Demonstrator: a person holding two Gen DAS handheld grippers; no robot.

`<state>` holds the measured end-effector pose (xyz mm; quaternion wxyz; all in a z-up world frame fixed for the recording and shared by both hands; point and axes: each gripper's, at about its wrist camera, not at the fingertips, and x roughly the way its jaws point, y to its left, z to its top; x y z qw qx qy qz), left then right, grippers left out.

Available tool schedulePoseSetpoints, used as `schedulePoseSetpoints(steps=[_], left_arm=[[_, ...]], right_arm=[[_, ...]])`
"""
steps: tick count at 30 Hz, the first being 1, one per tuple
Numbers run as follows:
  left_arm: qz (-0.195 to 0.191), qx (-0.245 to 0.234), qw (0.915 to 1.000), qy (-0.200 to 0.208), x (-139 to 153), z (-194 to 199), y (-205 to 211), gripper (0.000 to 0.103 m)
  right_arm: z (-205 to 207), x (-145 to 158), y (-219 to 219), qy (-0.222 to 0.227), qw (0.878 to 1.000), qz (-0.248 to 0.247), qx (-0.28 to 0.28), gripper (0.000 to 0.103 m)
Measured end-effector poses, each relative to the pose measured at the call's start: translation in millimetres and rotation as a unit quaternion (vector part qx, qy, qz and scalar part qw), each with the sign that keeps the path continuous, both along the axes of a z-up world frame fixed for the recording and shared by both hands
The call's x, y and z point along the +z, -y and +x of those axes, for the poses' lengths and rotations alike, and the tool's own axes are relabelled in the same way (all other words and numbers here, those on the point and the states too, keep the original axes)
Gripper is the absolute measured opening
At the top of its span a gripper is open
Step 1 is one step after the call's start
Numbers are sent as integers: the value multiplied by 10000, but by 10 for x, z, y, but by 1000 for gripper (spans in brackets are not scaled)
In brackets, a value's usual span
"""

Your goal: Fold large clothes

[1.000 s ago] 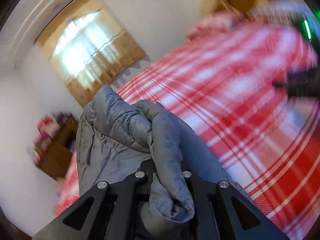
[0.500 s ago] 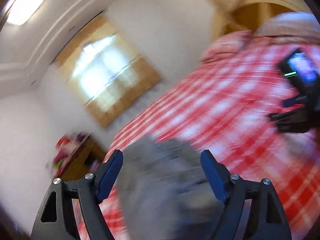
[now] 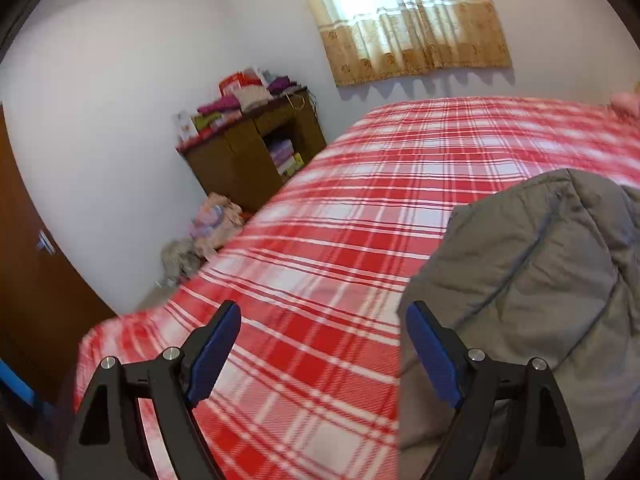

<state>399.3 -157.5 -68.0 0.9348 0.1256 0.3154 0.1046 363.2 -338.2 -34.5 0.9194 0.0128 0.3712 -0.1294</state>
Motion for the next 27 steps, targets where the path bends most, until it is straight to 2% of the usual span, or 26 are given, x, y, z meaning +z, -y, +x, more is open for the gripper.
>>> schedulePoseSetpoints(steps=[3, 6, 9, 12, 19, 27], left_arm=[[-181, -106, 9998, -28, -106, 47, 150, 85], [-410, -277, 9988, -58, -193, 113, 311, 85], [-365, -461, 9981, -189, -339, 185, 520, 85], [-140, -673, 9975, -173, -459, 143, 764, 85], [292, -772, 9966, 60, -653, 77, 1005, 86], [55, -806, 9967, -79, -803, 163, 963, 86]], right_arm=[[104, -307, -57, -118, 9998, -6, -135, 34], [104, -571, -20, -271, 9991, -221, -256, 33], [-22, -782, 131, -287, 9988, -83, -395, 33], [-195, -945, 273, -168, 9981, 149, -577, 33], [-259, -1101, 339, -16, 9974, 246, -676, 33], [-265, -1201, 307, 15, 9973, 168, -710, 33]])
